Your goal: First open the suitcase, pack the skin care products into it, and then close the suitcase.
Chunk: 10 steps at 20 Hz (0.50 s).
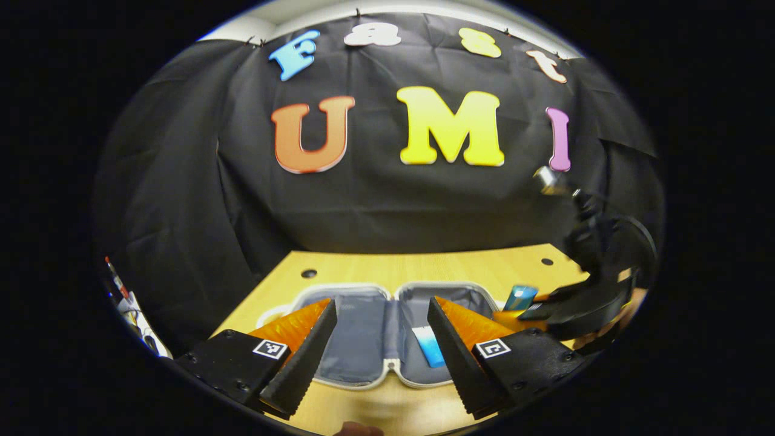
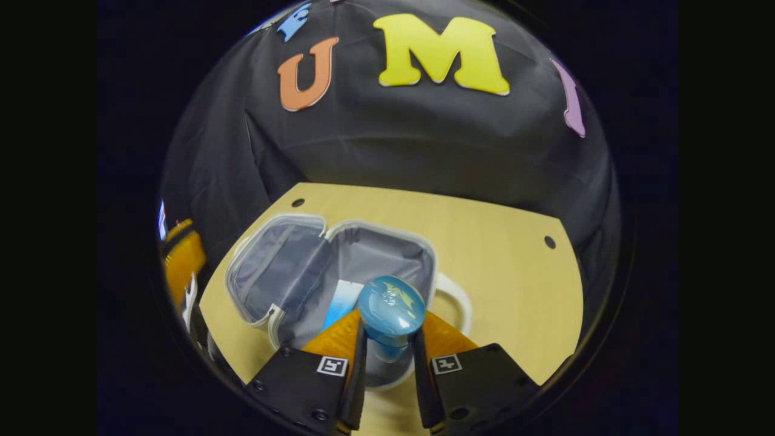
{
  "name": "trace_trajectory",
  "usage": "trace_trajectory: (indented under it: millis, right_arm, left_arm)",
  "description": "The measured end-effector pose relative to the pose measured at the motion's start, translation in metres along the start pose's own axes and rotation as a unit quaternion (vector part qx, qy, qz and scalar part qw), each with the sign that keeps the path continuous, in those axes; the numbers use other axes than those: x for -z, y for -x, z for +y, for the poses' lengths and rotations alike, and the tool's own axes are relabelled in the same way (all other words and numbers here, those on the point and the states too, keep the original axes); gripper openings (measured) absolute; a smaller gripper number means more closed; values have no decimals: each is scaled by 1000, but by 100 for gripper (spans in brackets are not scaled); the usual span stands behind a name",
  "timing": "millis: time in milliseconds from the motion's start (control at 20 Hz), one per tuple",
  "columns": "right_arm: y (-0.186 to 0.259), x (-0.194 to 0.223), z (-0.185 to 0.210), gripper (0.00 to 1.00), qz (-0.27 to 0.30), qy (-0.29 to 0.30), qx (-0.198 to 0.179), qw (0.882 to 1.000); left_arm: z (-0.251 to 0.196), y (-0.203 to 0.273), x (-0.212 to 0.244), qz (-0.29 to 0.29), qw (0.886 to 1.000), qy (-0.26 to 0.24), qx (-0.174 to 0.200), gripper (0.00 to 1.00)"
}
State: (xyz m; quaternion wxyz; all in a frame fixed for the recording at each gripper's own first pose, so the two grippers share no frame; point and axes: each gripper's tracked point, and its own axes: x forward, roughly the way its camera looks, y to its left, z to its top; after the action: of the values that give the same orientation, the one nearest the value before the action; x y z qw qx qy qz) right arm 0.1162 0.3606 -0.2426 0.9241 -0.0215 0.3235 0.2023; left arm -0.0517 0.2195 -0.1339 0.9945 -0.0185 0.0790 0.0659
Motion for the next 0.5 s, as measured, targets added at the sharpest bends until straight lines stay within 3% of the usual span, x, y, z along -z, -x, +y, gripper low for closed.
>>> trace_trajectory:
  millis: [200,500]
  right_arm:
    - [-26,36,14,34,60,4,10,998]
    - [-41,18,24,34,51,-15,18,998]
  left_arm:
    - [21,28,-41,-54,999,-2,-1,96]
    - [67,44,-63,-88,995,15,-36,96]
